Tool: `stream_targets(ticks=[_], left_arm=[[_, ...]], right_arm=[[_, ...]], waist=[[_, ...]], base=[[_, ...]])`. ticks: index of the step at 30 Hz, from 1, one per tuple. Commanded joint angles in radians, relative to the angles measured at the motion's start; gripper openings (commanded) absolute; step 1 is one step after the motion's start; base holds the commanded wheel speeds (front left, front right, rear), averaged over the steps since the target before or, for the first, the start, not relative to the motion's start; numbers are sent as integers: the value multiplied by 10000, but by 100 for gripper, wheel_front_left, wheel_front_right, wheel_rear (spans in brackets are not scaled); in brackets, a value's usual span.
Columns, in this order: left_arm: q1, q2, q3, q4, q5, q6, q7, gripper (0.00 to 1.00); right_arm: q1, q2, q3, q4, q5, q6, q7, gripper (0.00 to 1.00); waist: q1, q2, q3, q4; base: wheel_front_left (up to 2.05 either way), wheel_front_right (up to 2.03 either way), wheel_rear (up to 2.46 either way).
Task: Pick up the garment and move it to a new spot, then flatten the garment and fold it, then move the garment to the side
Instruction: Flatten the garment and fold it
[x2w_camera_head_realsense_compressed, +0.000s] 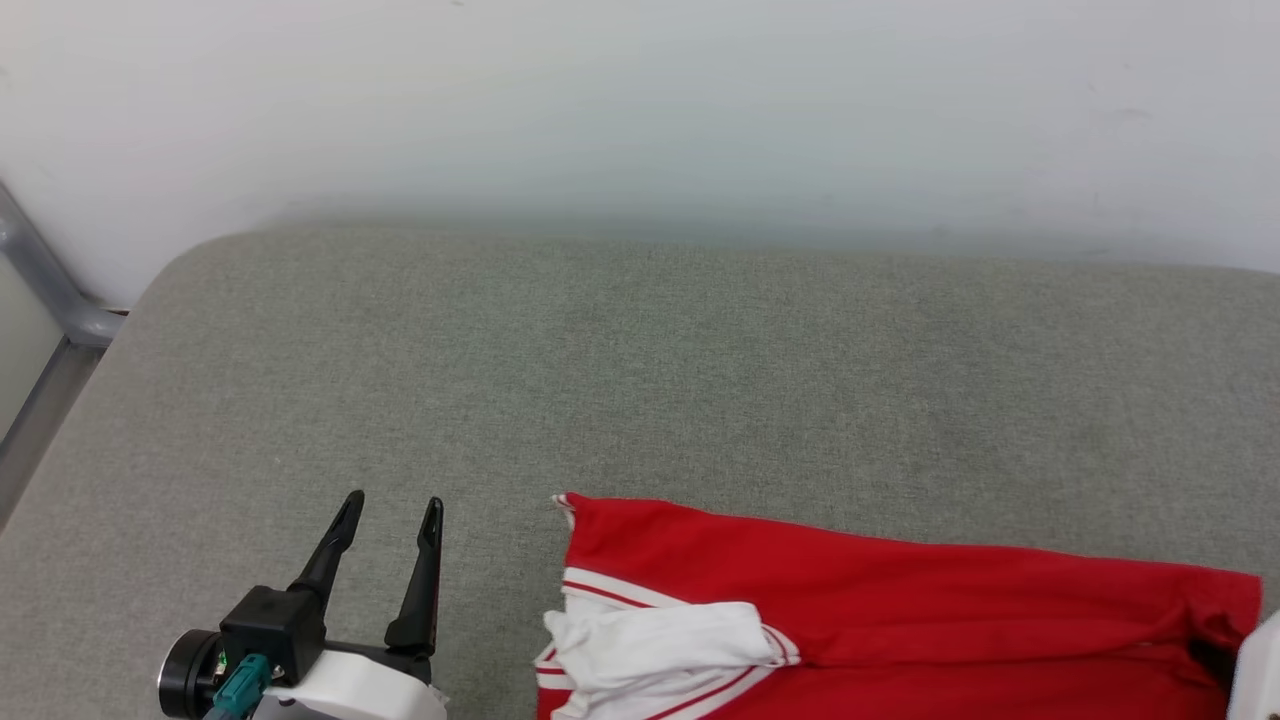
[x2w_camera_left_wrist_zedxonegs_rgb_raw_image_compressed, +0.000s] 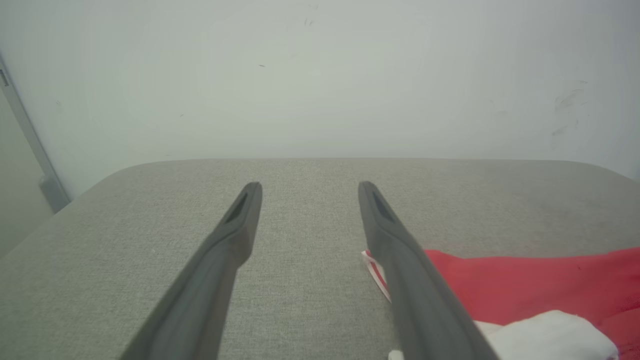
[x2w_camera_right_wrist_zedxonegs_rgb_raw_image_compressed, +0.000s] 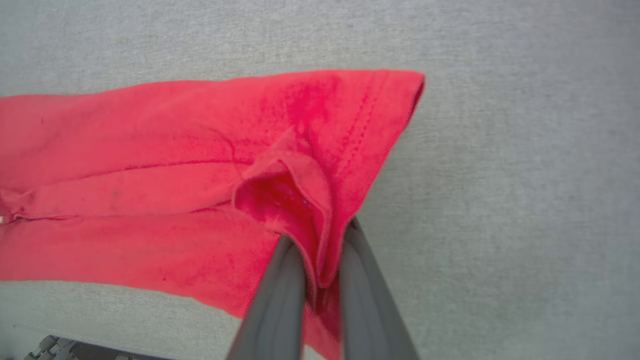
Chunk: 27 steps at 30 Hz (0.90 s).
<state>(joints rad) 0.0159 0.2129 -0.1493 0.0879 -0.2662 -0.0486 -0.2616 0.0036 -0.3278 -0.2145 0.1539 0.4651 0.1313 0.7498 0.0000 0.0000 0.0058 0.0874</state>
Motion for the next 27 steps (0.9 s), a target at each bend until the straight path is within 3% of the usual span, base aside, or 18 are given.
stream_targets(ticks=[1,5,8,14,17,21,27], left_arm=[[84,-18,23,9,49,29,-42,100],[154,-36,55,93,123,60,-42,100],[164,-28,70,109,189,98,-42,100],[30,-37,5,217,236,44,-42,100],[-59,-49,-21,276,215,-10,-42,100],[-179,-66,-92,348,204,-80,-42,100],[-441,-168,-267,441,211,-206,-42,100]], right_arm=[[70,-116,-145,-70,-21,-11,43,0],[354,-109,-1062,-296,2,-11,336,0],[285,422,-1650,-424,547,-8,873,0],[-206,2149,-2360,-956,3147,-8,2558,0],[-411,2582,-2495,-1071,4576,-8,3315,0],[-574,2785,-2136,-858,6144,-8,3811,0],[-566,2784,-92,-276,7861,-6,3022,0]], waist=[[0,0,-33,-29],[0,0,-120,-114],[0,0,-129,-174],[0,0,-137,-137],[0,0,-146,-55],[0,0,-135,120],[0,0,11,508]], base=[[0,0,0],[0,0,0],[0,0,0],[0,0,0],[0,0,0],[0,0,0],[0,0,0]])
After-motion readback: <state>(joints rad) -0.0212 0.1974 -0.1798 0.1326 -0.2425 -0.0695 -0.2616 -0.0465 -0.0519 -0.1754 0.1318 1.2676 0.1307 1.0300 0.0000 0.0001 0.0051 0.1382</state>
